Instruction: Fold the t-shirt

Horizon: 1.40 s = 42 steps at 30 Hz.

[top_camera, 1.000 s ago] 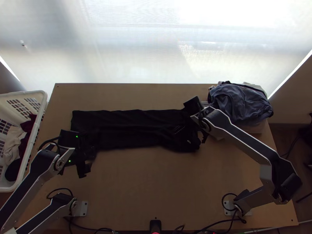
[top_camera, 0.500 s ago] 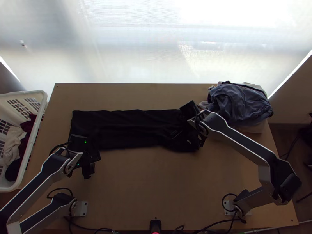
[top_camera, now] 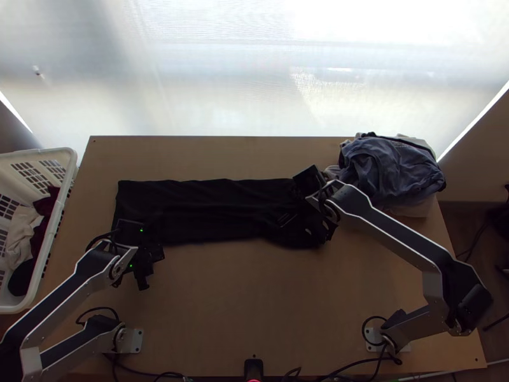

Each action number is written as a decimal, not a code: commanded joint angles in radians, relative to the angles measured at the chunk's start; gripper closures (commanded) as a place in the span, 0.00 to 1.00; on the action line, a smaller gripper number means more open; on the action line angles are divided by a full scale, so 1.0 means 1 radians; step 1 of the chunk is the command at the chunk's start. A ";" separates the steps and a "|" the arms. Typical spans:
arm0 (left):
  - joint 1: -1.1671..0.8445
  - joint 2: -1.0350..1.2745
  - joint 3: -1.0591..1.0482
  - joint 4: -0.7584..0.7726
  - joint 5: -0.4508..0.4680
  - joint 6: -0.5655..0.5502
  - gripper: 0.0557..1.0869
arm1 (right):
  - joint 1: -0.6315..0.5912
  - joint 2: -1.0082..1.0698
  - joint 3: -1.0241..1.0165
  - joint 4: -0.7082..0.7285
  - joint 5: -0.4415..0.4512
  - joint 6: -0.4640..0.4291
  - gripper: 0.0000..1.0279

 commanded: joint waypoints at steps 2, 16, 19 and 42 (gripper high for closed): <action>0.023 0.050 -0.008 0.038 -0.002 0.005 0.68 | -0.003 -0.006 -0.002 0.000 0.001 0.001 0.05; 0.297 0.039 0.211 -0.139 0.104 0.129 0.92 | -0.009 -0.012 -0.014 0.000 0.001 0.001 0.05; 0.351 0.074 0.291 -0.205 0.133 0.129 0.92 | -0.009 -0.006 -0.012 0.000 0.001 0.001 0.05; 0.587 0.519 0.590 -0.119 0.191 0.106 0.04 | 0.004 0.006 -0.002 0.000 0.001 0.001 0.05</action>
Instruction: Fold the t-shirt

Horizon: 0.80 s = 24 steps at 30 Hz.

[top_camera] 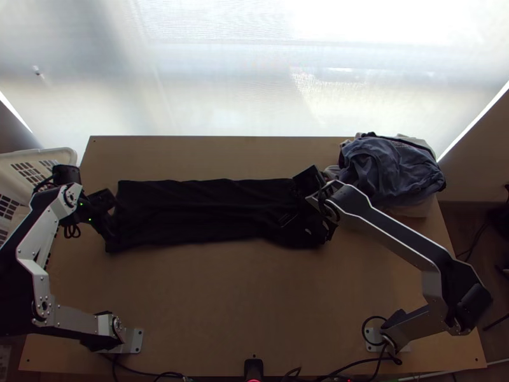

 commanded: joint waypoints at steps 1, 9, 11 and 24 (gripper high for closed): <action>0.032 0.051 0.040 0.051 0.021 -0.014 0.04 | 0.006 0.001 0.002 0.000 0.001 0.000 0.05; 0.023 -0.216 -0.101 0.240 0.107 -0.005 0.04 | 0.008 -0.001 -0.007 0.000 0.003 0.002 0.05; -0.008 -0.338 -0.192 0.269 0.122 0.038 0.04 | 0.008 -0.002 -0.015 0.000 0.003 0.002 0.05; -0.232 -0.668 -0.449 0.033 0.193 0.093 0.05 | 0.008 0.005 -0.018 0.000 0.003 0.002 0.05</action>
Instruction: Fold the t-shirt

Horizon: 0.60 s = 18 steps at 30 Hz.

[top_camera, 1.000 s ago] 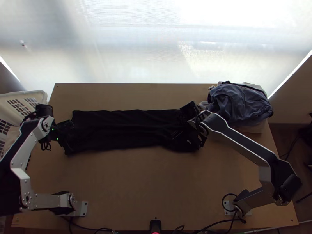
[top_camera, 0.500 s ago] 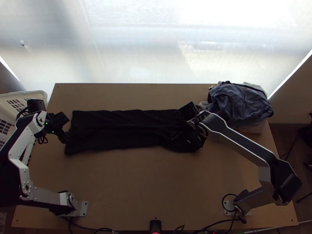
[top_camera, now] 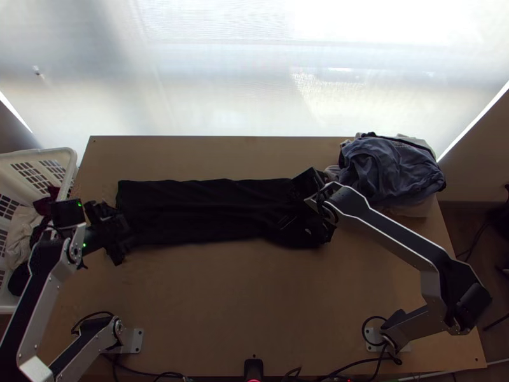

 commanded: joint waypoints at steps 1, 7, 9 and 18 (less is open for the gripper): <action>-0.108 -0.108 -0.100 -0.092 0.014 0.015 0.05 | 0.000 0.001 -0.005 0.000 0.000 0.000 0.05; -0.119 -0.049 -0.121 -0.068 0.011 0.032 0.05 | 0.000 0.001 0.001 0.001 0.000 0.003 0.05; -0.121 -0.036 -0.141 -0.034 0.007 0.041 0.05 | 0.000 0.001 0.001 0.001 0.005 0.003 0.05; -0.119 -0.011 -0.246 0.152 -0.010 0.066 0.05 | 0.000 0.001 0.005 0.000 0.012 0.003 0.05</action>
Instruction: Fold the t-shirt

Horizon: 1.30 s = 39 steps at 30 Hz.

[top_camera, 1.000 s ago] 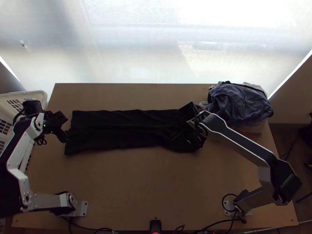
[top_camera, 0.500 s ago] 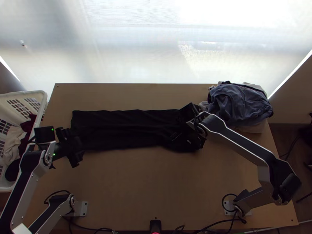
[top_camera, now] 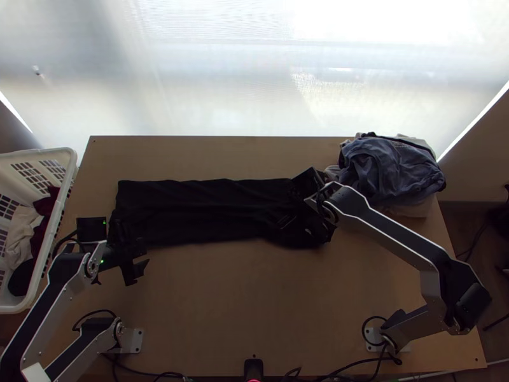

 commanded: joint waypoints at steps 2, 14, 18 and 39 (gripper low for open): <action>0.004 0.032 -0.079 0.148 -0.021 0.019 0.05 | 0.000 -0.002 0.003 -0.001 0.007 0.002 0.05; 0.068 0.100 -0.082 0.323 -0.043 0.035 0.05 | 0.003 -0.002 0.006 -0.001 0.007 0.002 0.05; 0.079 0.101 -0.095 0.369 -0.043 0.040 0.05 | 0.008 0.002 0.008 -0.001 0.007 0.002 0.05; 0.096 0.179 -0.123 0.473 -0.046 0.058 0.05 | 0.052 0.058 0.024 0.106 0.035 0.003 0.35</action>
